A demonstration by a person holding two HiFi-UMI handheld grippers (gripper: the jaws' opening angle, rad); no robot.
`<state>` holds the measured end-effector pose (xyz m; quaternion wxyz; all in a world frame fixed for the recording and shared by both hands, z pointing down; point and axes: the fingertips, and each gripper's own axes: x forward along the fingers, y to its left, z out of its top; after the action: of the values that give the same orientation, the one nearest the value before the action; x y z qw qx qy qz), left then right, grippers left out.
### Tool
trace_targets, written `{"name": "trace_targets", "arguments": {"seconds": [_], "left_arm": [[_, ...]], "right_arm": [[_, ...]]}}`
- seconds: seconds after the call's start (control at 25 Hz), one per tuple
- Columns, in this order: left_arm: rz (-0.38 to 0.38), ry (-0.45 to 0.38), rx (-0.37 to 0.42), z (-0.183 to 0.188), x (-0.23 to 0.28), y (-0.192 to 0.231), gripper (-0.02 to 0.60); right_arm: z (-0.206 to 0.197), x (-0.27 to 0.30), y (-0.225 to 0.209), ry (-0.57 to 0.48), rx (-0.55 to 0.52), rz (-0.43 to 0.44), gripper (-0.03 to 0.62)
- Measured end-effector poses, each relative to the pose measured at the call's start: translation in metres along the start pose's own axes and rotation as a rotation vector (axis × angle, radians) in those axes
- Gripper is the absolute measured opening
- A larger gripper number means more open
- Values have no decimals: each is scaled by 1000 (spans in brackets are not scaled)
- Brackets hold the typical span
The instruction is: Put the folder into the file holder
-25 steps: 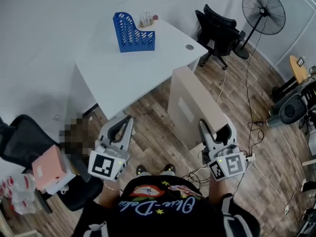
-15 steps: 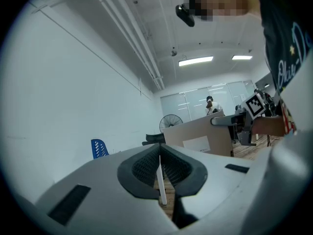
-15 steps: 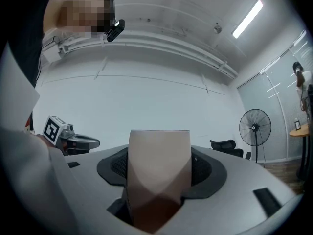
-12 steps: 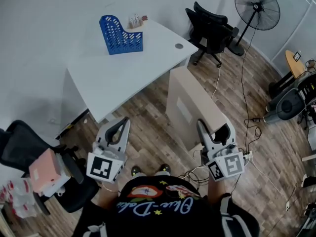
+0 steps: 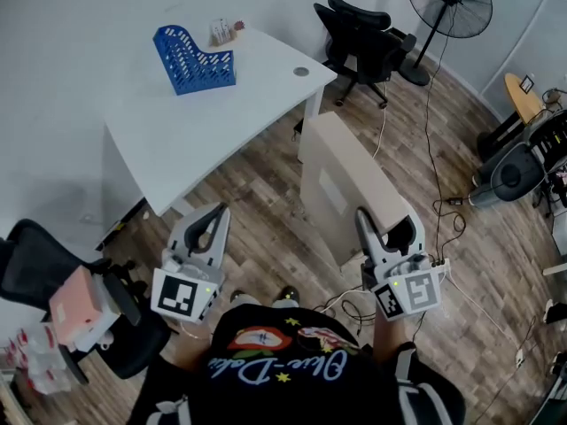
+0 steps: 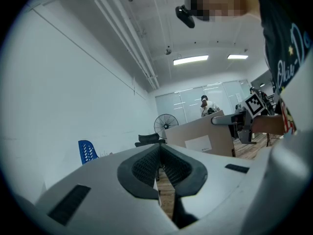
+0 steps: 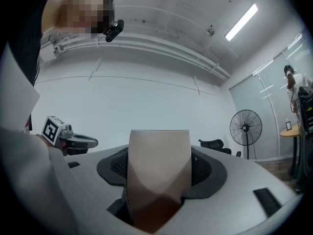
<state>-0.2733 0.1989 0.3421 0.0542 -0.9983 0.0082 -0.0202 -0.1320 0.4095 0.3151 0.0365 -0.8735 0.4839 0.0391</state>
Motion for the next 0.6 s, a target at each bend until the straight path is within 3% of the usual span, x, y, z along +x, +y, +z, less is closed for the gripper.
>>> {"name": "trace_targets", "arguments": {"seconds": [0.6], "left_arm": [[-96,24,-1,-13,38,-15,5]], "right_arm": [[-6,-27,-39,14,-2,-127,273]]}}
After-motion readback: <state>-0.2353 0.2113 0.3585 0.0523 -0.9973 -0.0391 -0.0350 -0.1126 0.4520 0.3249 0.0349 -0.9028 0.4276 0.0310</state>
